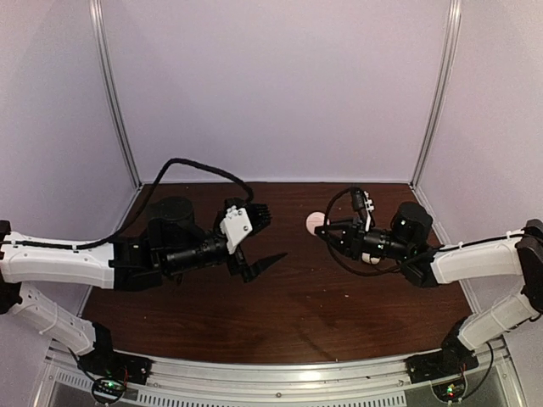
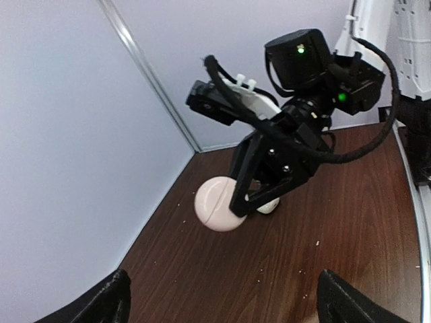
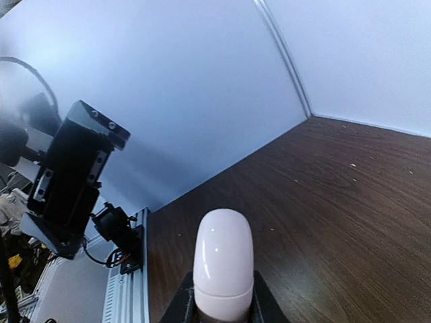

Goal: Insert the wireless bluetooth earbuds into the charging case
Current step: Close the charging case with the earbuds inside, then place the charging case with the earbuds at the center of the board.

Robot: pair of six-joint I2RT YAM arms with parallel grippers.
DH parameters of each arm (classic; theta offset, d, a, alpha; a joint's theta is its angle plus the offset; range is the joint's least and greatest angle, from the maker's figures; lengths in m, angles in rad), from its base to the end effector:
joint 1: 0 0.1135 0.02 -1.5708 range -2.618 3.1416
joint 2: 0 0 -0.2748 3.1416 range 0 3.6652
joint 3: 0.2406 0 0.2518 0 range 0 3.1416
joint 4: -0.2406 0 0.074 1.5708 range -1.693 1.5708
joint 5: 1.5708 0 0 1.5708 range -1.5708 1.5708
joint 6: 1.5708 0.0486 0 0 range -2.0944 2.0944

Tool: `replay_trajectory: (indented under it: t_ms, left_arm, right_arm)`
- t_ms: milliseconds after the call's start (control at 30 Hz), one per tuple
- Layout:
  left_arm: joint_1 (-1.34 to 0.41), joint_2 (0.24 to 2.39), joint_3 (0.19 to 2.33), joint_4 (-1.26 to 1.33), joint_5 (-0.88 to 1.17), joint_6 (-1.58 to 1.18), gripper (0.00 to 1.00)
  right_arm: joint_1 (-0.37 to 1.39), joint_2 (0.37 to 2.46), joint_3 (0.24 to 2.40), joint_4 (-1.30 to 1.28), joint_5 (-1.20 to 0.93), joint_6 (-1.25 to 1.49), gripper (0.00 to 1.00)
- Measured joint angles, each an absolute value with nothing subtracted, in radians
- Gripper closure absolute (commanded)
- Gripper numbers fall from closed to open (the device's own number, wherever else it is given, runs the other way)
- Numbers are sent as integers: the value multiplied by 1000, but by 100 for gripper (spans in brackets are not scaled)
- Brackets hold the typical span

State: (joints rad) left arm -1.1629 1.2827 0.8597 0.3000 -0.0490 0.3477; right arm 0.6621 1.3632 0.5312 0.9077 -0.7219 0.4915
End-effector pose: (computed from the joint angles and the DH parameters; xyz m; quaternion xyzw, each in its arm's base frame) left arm 0.1256 -0.2847 0.3163 0.5016 0.5564 -0.2456 0.6151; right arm 0.2031 0.1990 0.2504 -0.3122 0.6117 0.5754 0.4442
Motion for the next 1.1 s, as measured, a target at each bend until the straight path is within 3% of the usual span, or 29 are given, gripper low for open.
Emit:
replay_trajectory:
  t_ms: [267, 433, 733, 1100]
  left_arm:
    - [-1024, 1283, 847, 350, -162, 78, 2]
    - [-1018, 1301, 847, 349, -202, -5, 2]
    - [-1013, 1343, 865, 285, -240, -88, 2]
    - [-979, 1343, 876, 245, -269, -160, 2]
  right_arm:
    - [558, 1470, 591, 646, -623, 457, 96]
    - [536, 1615, 681, 543, -588, 432, 89]
    - [507, 1831, 787, 437, -543, 430, 88]
    - [487, 1864, 820, 368, -521, 416, 73]
